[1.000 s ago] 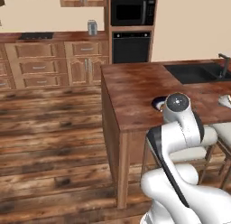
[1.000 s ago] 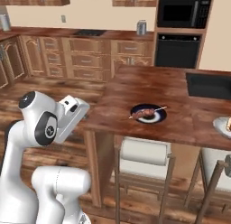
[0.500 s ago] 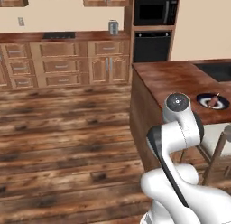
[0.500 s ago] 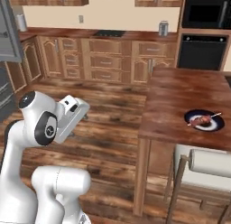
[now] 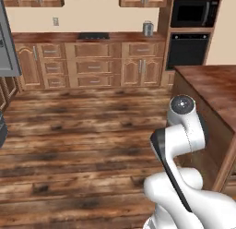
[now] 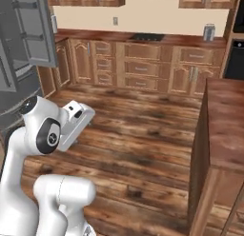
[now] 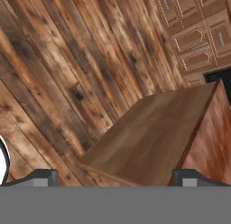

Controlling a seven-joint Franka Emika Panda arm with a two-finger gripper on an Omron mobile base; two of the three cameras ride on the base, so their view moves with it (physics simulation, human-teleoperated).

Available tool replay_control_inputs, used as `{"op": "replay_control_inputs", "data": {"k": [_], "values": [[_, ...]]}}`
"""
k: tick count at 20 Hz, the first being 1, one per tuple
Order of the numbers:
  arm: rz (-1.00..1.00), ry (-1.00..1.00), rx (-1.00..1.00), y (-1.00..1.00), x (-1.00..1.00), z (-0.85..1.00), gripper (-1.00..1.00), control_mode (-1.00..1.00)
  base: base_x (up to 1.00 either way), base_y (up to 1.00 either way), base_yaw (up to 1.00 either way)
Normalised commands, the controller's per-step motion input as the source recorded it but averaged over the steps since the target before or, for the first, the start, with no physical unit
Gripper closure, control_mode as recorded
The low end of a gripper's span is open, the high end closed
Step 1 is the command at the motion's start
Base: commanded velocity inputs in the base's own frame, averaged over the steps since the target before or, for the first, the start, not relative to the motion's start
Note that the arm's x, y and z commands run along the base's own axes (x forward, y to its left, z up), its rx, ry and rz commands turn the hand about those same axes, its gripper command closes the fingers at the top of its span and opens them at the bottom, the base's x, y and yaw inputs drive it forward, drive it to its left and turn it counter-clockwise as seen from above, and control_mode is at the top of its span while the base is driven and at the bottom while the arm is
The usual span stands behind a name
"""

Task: Pick up the apple and banana from the fridge and place one fruit on each plate on the dining counter.

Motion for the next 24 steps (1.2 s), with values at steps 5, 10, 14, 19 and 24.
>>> {"op": "replay_control_inputs", "data": {"k": [5, 10, 14, 19, 24], "values": [[0.00, 0.00, 0.00, 0.00, 0.00, 0.00, -1.00, 1.00, 0.86, 0.62, 0.35], [0.00, 0.00, 0.00, 0.00, 0.00, 0.00, -1.00, 1.00, 0.95, 0.54, 0.39], [0.00, 0.00, 0.00, 0.00, 0.00, 0.00, -1.00, 1.00, 0.97, 0.35, 0.35], [0.00, 0.00, 0.00, 0.00, 0.00, 0.00, -1.00, 1.00, 1.00, 0.11, 0.30], [0.00, 0.00, 0.00, 0.00, 0.00, 0.00, -1.00, 1.00, 0.99, -0.01, 0.29]]}}
